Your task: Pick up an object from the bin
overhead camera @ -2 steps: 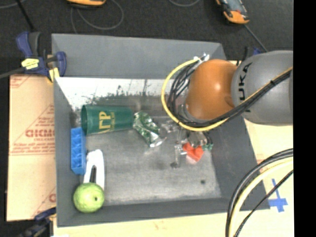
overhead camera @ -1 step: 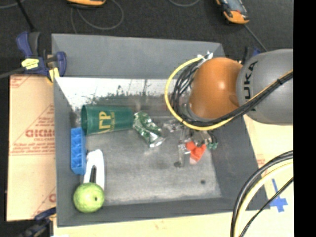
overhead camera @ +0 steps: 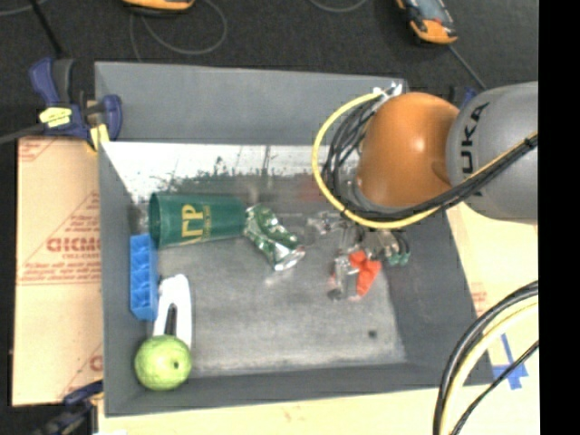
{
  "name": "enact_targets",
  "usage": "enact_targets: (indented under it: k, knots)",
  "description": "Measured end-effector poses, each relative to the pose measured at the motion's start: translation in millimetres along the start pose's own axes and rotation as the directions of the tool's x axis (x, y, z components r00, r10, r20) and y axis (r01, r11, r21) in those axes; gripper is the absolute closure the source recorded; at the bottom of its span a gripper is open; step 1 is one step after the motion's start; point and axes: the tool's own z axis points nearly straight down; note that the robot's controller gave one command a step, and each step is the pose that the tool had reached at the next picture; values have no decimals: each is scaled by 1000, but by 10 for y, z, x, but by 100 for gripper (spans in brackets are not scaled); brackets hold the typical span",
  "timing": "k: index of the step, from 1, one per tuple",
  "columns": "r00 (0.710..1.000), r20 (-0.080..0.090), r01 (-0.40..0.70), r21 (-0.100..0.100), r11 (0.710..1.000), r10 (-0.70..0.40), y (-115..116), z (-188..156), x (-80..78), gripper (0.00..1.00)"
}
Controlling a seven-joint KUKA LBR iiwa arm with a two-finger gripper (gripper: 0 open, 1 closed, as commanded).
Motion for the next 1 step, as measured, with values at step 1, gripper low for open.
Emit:
enact_targets:
  k: [1]
  knots:
    - [998,0,-64,1,998,64,273,-67,-353,0]
